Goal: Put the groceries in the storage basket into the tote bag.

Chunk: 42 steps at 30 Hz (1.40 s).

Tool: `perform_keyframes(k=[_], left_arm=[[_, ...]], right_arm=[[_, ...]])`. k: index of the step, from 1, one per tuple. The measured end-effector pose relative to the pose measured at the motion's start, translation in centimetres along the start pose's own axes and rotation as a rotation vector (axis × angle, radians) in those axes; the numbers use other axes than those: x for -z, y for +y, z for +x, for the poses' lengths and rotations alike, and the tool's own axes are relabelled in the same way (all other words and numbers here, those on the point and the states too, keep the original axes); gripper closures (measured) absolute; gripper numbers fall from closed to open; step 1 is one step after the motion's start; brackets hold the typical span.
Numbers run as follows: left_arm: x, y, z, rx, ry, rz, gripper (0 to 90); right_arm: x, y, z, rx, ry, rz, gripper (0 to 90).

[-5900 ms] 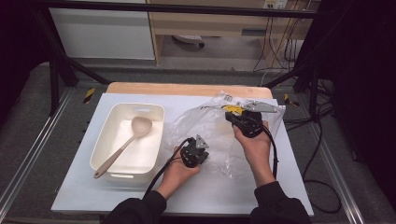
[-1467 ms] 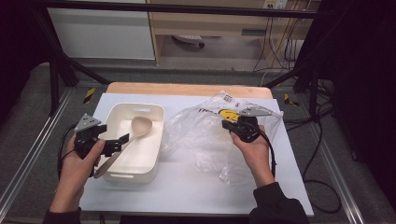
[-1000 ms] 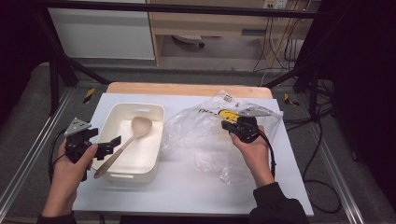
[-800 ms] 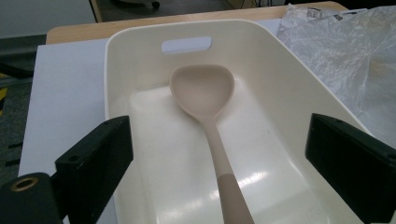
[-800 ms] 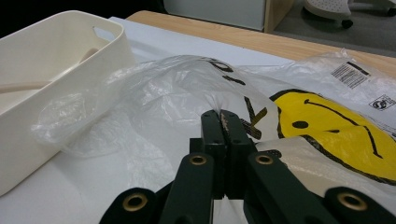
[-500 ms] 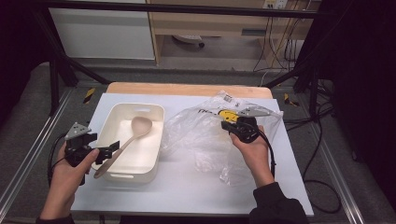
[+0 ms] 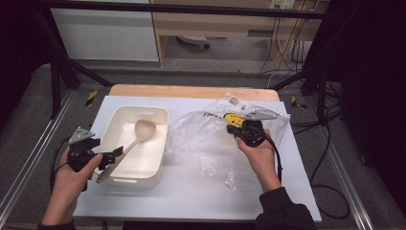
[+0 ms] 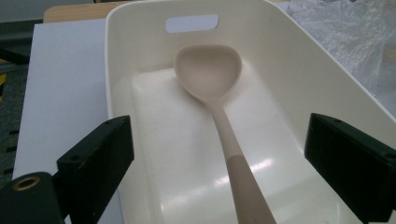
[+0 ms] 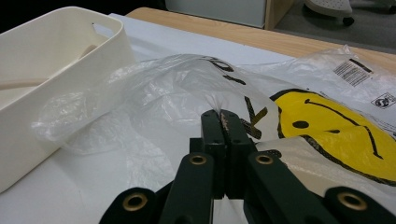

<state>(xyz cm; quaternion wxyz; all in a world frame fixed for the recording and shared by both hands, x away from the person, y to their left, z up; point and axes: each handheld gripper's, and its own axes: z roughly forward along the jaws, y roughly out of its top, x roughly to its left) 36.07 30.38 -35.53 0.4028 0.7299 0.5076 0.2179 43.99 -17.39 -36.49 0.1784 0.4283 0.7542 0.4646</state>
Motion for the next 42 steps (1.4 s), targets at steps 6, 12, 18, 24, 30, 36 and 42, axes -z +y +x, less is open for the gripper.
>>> perform_keyframes(k=[6,12,18,24,30,36,42], left_arm=[[0.0,-0.2,-0.9,0.001,-0.009,0.014,12.8],[0.0,-0.5,-1.6,-0.001,-0.001,0.034,17.9],[0.3,-1.0,-1.7,0.009,0.003,0.059,23.1],[0.2,-1.6,-1.8,0.022,0.02,0.084,27.6],[0.4,-1.9,-1.9,0.031,0.032,0.093,33.1],[0.3,-2.3,-1.9,0.03,0.034,0.103,36.3],[0.2,-2.6,-1.9,0.032,0.032,0.104,41.1]], right_arm=[[0.0,0.0,0.0,-0.003,-0.001,0.003,90.0],[0.0,-0.1,0.0,-0.006,0.001,0.006,90.0],[0.0,-0.1,0.0,-0.006,0.001,0.008,90.0],[-0.1,-0.1,0.0,-0.004,0.001,0.01,90.0],[-0.1,-0.1,0.0,-0.003,0.0,0.014,90.0],[-0.1,-0.1,0.0,-0.003,0.0,0.013,90.0],[-0.1,-0.1,0.0,-0.004,0.001,0.016,90.0]])
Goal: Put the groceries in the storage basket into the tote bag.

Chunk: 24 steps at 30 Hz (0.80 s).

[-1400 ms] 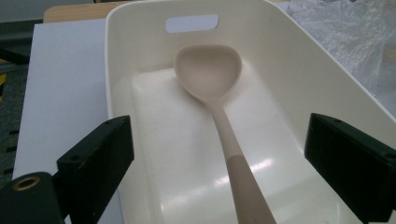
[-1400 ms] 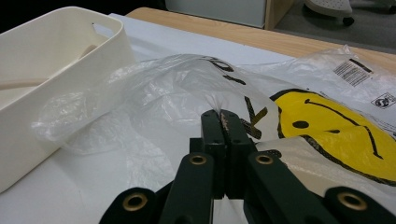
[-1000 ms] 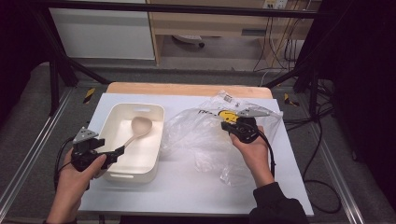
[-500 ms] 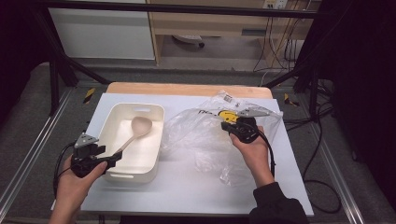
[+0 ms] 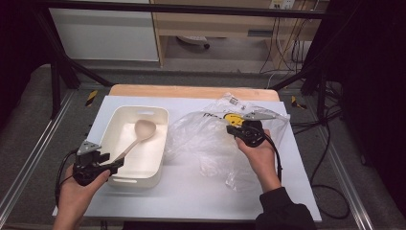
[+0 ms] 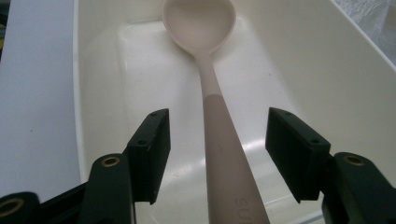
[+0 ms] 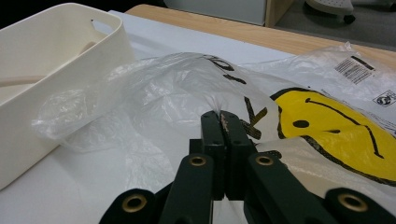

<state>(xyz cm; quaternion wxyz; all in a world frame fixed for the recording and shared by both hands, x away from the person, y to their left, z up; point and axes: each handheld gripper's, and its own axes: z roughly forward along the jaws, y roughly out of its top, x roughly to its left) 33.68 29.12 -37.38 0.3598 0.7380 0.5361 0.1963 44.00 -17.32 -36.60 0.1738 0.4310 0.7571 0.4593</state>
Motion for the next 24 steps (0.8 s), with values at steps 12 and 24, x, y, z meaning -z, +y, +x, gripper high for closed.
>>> perform_keyframes(k=[12,24], left_arm=[[-0.5,-0.33,0.42,0.013,-0.004,0.011,49.6],[-1.0,-0.4,0.6,0.013,-0.034,0.036,58.2]], right_arm=[[-0.01,0.01,-0.01,0.001,-0.001,-0.004,90.0],[-0.09,-0.01,0.04,0.001,0.0,-0.002,90.0]])
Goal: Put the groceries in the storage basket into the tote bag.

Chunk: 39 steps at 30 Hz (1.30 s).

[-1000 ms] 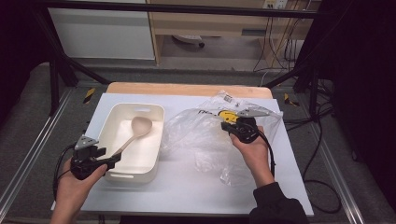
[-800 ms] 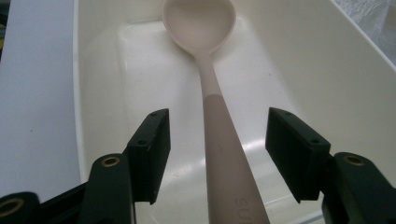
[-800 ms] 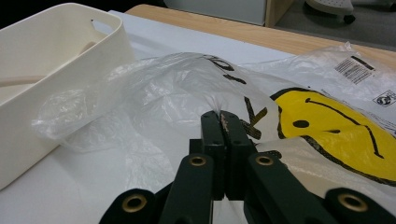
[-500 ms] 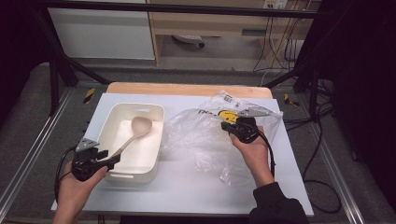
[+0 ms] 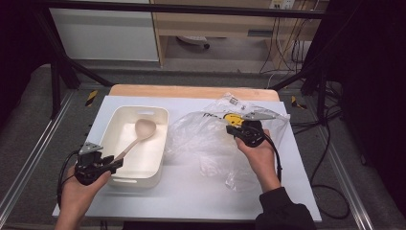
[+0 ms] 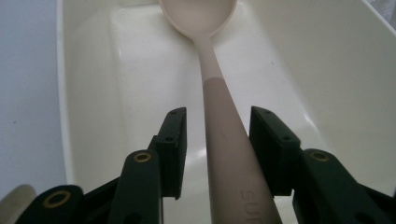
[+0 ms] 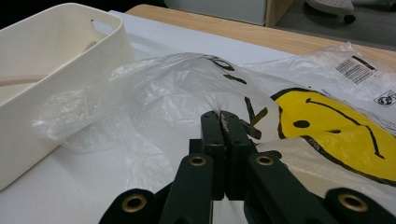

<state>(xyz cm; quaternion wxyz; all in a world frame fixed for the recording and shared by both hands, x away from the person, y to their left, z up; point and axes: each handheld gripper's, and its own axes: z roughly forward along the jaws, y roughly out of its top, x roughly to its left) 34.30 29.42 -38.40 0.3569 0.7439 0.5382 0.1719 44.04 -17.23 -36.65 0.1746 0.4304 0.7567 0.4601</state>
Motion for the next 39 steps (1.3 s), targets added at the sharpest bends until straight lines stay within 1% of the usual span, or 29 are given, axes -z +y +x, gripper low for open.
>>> perform_keyframes(k=[1,3,5,7,10,14,17,21,24,25,28,29,30,33,34,39], left_arm=[[0.0,0.0,0.0,-0.005,-0.007,-0.001,59.3],[0.0,0.0,0.1,-0.005,-0.034,-0.006,63.7],[0.0,0.0,0.2,-0.002,-0.041,-0.007,65.2],[0.0,0.0,0.2,-0.002,-0.038,-0.009,65.3],[0.0,0.0,0.0,-0.015,-0.029,-0.016,65.7],[0.1,0.0,-0.1,-0.041,-0.001,-0.035,68.6],[0.3,0.0,0.0,-0.038,-0.021,-0.053,69.1],[0.6,0.1,0.0,-0.041,-0.019,-0.076,69.2],[1.0,0.1,0.2,-0.026,-0.024,-0.1,69.3],[1.1,0.1,0.3,-0.029,-0.026,-0.106,69.3],[1.6,0.2,0.5,-0.02,-0.054,-0.138,69.3],[1.8,0.3,0.5,-0.022,-0.058,-0.139,69.3],[1.9,0.4,0.4,-0.02,-0.058,-0.151,69.3],[2.2,0.5,0.1,-0.031,-0.064,-0.163,69.3],[2.3,0.7,-0.1,-0.034,-0.075,-0.167,69.3],[2.9,1.2,-1.4,-0.062,-0.102,-0.187,69.3]], right_arm=[[0.0,0.0,0.0,0.0,0.0,0.0,90.0],[0.0,0.0,0.0,0.0,0.0,0.001,90.0],[0.0,0.0,0.0,0.0,0.0,0.001,90.0],[0.0,0.0,0.0,-0.001,0.0,0.0,90.0],[0.0,0.0,0.0,-0.001,0.0,0.0,90.0],[0.0,0.0,0.0,0.0,0.001,0.0,90.0],[0.0,0.0,0.0,0.002,0.002,-0.002,90.0],[0.0,0.0,0.0,0.002,0.002,-0.001,90.0],[0.1,0.0,0.0,0.001,0.002,-0.001,90.0],[0.1,0.0,0.0,0.002,0.003,-0.001,90.0],[0.1,0.0,0.0,0.003,0.004,0.0,90.0],[0.0,0.0,0.0,0.003,0.005,0.002,90.0],[0.0,0.0,0.0,0.007,0.006,0.005,90.0],[-0.1,0.0,0.1,0.013,0.01,0.007,90.0],[-0.1,0.0,0.1,0.013,0.011,0.008,90.0],[0.0,0.0,0.1,0.015,0.014,0.011,90.0]])
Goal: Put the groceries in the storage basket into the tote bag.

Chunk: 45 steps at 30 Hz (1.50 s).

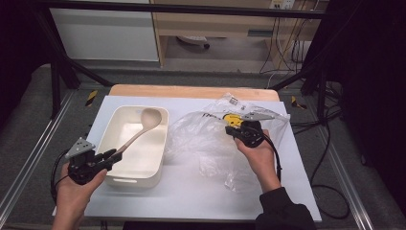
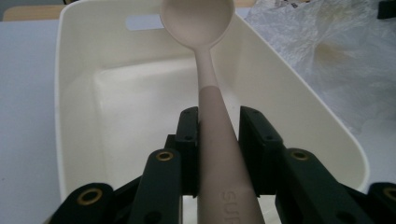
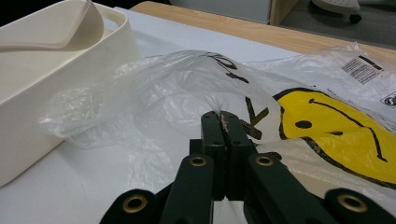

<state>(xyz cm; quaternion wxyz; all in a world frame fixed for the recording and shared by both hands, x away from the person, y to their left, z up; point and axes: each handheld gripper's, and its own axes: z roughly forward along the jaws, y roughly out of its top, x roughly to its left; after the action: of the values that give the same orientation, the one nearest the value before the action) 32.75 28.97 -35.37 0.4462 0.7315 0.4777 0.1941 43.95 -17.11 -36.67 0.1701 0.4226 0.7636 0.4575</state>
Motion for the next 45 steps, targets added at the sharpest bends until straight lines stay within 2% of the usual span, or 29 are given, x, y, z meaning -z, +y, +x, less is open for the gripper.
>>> perform_keyframes(k=[5,11,22,30,33,39,45], left_arm=[[0.4,0.8,-1.6,-0.023,-0.059,-0.029,69.3],[0.3,1.3,-3.4,-0.052,-0.128,-0.025,69.3],[-0.6,1.2,-6.1,-0.099,-0.195,0.011,69.3],[-1.7,0.4,-9.1,-0.162,-0.259,0.06,69.3],[-2.2,-0.2,-9.9,-0.181,-0.267,0.081,69.3],[-2.8,-1.2,-10.5,-0.18,-0.276,0.103,69.3],[-3.3,-1.4,-10.9,-0.184,-0.274,0.106,69.3]], right_arm=[[-0.1,-0.1,-0.1,-0.007,0.008,0.001,90.0],[-0.1,-0.1,-0.1,-0.013,0.014,0.005,90.0],[-0.2,-0.1,-0.1,-0.024,0.025,0.005,90.0],[-0.2,-0.2,-0.2,-0.022,0.027,0.008,90.0],[-0.1,-0.1,-0.2,-0.019,0.029,0.004,90.0],[-0.2,-0.2,-0.2,-0.019,0.031,0.009,90.0],[-0.3,-0.2,0.0,-0.013,0.036,0.013,90.0]])
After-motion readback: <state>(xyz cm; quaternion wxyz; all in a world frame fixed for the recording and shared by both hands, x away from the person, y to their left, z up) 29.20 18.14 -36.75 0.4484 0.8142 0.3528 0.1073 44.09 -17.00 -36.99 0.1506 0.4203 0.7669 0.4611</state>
